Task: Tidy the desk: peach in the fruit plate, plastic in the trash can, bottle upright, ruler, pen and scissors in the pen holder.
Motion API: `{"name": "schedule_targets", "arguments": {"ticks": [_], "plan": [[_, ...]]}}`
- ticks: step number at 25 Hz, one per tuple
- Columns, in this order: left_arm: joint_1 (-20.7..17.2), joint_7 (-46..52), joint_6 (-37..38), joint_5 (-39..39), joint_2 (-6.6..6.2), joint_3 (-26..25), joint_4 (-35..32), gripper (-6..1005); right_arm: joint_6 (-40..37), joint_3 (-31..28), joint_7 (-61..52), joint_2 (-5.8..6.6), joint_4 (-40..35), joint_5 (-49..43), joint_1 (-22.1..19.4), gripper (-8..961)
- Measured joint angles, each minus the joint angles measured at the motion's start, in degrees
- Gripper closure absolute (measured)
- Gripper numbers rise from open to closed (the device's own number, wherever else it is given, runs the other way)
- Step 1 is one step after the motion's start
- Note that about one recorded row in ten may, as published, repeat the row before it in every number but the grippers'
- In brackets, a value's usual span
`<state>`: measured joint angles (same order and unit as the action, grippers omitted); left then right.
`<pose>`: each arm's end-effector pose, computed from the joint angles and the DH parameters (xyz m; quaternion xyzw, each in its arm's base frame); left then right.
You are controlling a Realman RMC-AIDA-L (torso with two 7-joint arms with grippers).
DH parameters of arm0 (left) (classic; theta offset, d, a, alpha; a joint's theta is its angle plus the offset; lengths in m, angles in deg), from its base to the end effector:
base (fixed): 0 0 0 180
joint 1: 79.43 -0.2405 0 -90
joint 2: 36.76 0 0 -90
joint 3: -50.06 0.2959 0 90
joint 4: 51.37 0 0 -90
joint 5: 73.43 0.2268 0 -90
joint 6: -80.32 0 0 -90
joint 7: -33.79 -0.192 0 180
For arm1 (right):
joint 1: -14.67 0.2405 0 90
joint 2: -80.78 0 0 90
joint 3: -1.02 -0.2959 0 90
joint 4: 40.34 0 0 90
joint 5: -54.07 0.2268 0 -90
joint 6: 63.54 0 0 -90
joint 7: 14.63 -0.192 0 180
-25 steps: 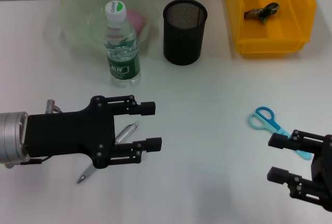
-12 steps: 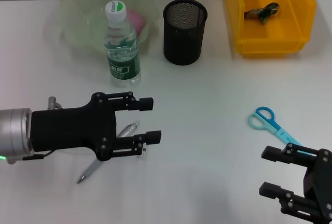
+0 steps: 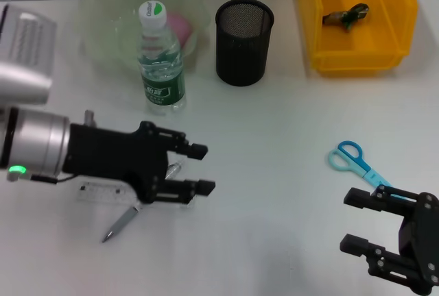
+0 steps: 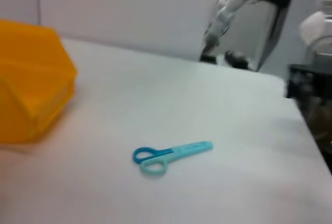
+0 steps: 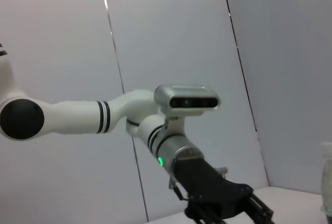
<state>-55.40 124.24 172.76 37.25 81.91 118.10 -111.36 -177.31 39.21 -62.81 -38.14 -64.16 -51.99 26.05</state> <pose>-0.2383 0.3375 -0.0771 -0.9860 -0.1060 -0.1277 0.0142 0.3163 0.2091 -0.0586 -0.8901 0.1301 0.4219 0.1131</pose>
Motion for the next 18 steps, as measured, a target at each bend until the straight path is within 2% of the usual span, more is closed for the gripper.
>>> {"name": "schedule_targets", "arguments": {"ticks": [4, 5, 9, 10, 12, 14, 15, 16, 18], "plan": [[0.23, 2.31, -0.76, 0.31, 0.01, 0.81, -1.13, 348, 0.15, -0.23, -0.07, 0.00, 0.73, 0.14, 0.16, 365], [1.24, 10.66, -3.86, 2.58, -0.02, 4.89, -3.66, 348, 0.18, -0.65, -0.09, 0.00, 0.94, 0.13, 0.16, 365], [1.04, 10.58, -5.14, 2.75, 0.07, 7.23, -3.85, 397, 0.36, -1.37, -1.98, 0.05, 0.79, 0.09, 0.21, 365], [0.69, 10.75, -5.30, 2.32, 0.07, 7.65, -4.74, 409, 0.72, -3.12, -6.86, 0.26, -0.60, 0.03, 0.22, 365], [0.47, 10.86, -5.17, 1.99, 0.05, 7.66, -5.25, 407, 0.87, -4.11, -9.66, 0.44, -1.87, -0.05, 0.20, 365], [-0.09, 10.90, -4.77, 1.39, -0.04, 7.72, -6.50, 404, 0.76, -5.84, -18.92, 0.58, -7.82, -0.26, -0.10, 365], [-0.38, 10.75, -4.49, 1.38, -0.06, 7.78, -7.01, 403, 0.39, -6.56, -29.85, 0.49, -16.21, -0.33, -0.52, 365], [-0.38, 10.75, -4.49, 1.38, -0.06, 7.78, -7.01, 403, 0.39, -6.56, -29.85, 0.49, -16.21, -0.33, -0.52, 365], [-0.40, 10.72, -4.48, 1.38, -0.06, 7.80, -7.14, 402, 0.42, -6.79, -40.29, 0.19, -25.26, -0.73, -0.75, 365]]}}
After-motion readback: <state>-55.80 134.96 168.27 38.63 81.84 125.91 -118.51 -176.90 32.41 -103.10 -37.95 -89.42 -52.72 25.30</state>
